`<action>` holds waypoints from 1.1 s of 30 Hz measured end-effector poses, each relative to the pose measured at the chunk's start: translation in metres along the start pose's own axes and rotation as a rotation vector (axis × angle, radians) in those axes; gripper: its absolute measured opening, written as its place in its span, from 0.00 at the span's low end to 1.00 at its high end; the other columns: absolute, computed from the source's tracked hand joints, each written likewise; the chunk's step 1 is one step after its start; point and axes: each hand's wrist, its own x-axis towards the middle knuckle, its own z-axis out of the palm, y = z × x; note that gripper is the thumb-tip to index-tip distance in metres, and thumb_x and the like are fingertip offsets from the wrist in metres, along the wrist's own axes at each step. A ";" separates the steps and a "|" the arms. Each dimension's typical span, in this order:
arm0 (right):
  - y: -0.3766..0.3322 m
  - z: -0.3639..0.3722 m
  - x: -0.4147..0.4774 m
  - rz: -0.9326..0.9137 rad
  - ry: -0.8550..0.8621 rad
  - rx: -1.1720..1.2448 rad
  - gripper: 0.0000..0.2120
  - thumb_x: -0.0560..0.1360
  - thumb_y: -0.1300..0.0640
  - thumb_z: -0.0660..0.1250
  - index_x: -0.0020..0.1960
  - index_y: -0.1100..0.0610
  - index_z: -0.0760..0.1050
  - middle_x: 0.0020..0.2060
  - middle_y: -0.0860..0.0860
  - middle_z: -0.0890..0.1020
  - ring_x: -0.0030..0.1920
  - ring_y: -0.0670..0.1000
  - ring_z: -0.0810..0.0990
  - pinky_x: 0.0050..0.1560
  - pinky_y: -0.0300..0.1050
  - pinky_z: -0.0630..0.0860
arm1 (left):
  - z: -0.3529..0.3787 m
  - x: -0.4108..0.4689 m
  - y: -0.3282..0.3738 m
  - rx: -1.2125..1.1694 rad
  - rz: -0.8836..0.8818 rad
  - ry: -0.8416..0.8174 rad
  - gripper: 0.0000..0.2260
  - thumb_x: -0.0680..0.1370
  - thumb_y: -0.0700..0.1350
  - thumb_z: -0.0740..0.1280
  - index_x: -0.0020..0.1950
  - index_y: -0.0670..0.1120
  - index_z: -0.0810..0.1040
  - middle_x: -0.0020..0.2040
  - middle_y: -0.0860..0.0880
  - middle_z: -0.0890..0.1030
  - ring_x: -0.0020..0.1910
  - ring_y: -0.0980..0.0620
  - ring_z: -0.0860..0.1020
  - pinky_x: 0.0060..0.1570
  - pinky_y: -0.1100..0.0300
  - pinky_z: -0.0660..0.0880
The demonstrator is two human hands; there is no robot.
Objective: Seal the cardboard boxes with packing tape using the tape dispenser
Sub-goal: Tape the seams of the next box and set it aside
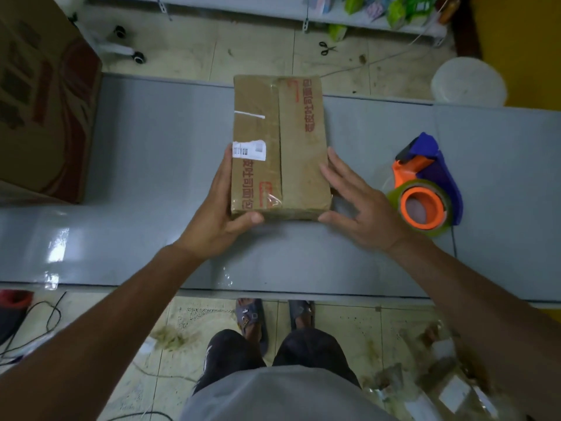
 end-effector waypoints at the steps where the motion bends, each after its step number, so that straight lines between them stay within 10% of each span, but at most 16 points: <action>1: 0.001 0.001 0.002 -0.037 0.030 -0.029 0.33 0.76 0.41 0.64 0.75 0.56 0.62 0.77 0.52 0.57 0.75 0.49 0.62 0.72 0.39 0.62 | -0.003 0.000 0.000 -0.012 -0.016 -0.015 0.50 0.71 0.63 0.70 0.80 0.51 0.41 0.79 0.52 0.57 0.74 0.60 0.63 0.69 0.64 0.66; 5: 0.004 0.010 0.007 -0.217 0.247 -0.251 0.26 0.77 0.45 0.65 0.67 0.61 0.72 0.69 0.60 0.69 0.65 0.51 0.74 0.65 0.39 0.71 | -0.006 -0.001 -0.001 0.022 -0.074 0.068 0.50 0.66 0.57 0.73 0.80 0.56 0.47 0.74 0.57 0.66 0.66 0.66 0.70 0.65 0.70 0.68; 13: -0.024 0.017 -0.009 0.123 0.162 -0.061 0.31 0.78 0.42 0.59 0.76 0.54 0.57 0.75 0.51 0.60 0.74 0.39 0.57 0.72 0.29 0.55 | -0.018 -0.008 0.010 -0.004 -0.041 -0.043 0.50 0.68 0.63 0.74 0.80 0.56 0.45 0.78 0.59 0.57 0.75 0.60 0.61 0.73 0.52 0.64; 18: -0.064 0.046 0.008 0.481 0.477 0.561 0.29 0.81 0.45 0.54 0.78 0.53 0.51 0.76 0.44 0.59 0.71 0.32 0.59 0.71 0.30 0.57 | 0.023 -0.007 0.039 -0.404 -0.260 0.478 0.30 0.82 0.59 0.57 0.80 0.51 0.53 0.79 0.54 0.59 0.72 0.64 0.62 0.67 0.73 0.63; 23: -0.073 0.081 0.041 0.645 0.874 0.663 0.19 0.83 0.57 0.54 0.73 0.60 0.66 0.62 0.44 0.74 0.56 0.28 0.72 0.54 0.22 0.68 | 0.062 0.011 0.033 -0.435 -0.274 0.723 0.19 0.83 0.48 0.61 0.74 0.51 0.68 0.71 0.52 0.74 0.68 0.56 0.73 0.68 0.54 0.71; 33: -0.084 0.062 0.035 0.701 0.657 0.781 0.22 0.82 0.50 0.58 0.73 0.55 0.67 0.66 0.50 0.76 0.61 0.42 0.75 0.59 0.31 0.72 | 0.047 0.001 0.051 -0.491 -0.337 0.600 0.24 0.82 0.62 0.51 0.71 0.53 0.73 0.64 0.54 0.79 0.64 0.56 0.76 0.70 0.50 0.69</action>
